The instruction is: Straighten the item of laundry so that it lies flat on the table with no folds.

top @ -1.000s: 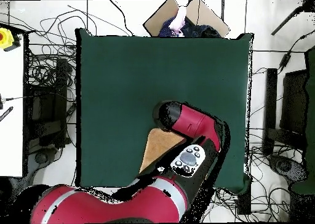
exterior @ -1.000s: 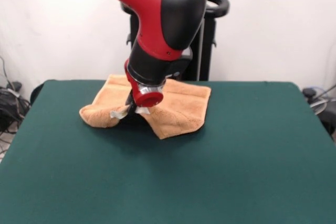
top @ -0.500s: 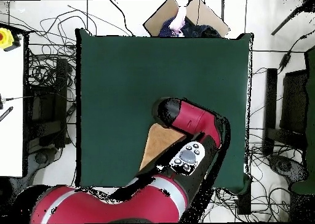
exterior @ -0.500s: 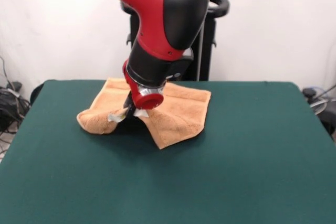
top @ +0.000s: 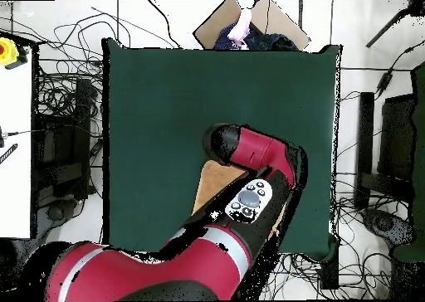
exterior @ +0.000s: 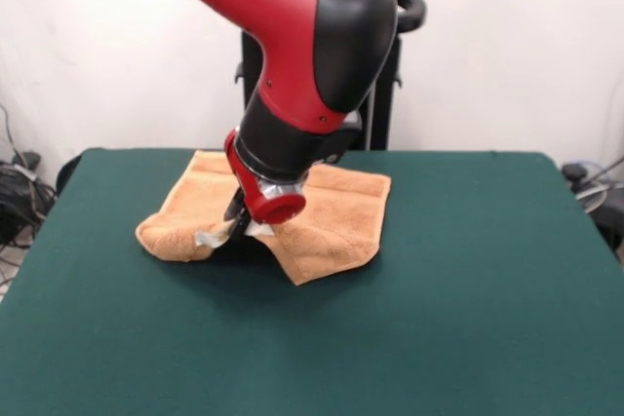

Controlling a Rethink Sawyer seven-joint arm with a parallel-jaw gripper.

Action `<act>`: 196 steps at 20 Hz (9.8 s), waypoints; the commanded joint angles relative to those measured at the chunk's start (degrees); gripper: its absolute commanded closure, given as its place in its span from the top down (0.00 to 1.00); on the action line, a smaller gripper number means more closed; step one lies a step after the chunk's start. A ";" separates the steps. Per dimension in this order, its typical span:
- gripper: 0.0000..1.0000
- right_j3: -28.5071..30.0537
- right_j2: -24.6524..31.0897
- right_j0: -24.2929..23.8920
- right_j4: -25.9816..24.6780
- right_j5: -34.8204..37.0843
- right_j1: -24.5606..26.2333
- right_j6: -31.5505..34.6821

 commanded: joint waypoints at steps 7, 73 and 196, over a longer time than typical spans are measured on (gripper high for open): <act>0.00 -5.70 3.02 0.94 -1.76 -1.04 2.95 5.26; 1.00 2.46 14.23 -10.18 -17.34 -24.50 -8.01 -0.78; 1.00 37.85 36.28 -39.67 -17.99 -46.05 -13.44 -43.17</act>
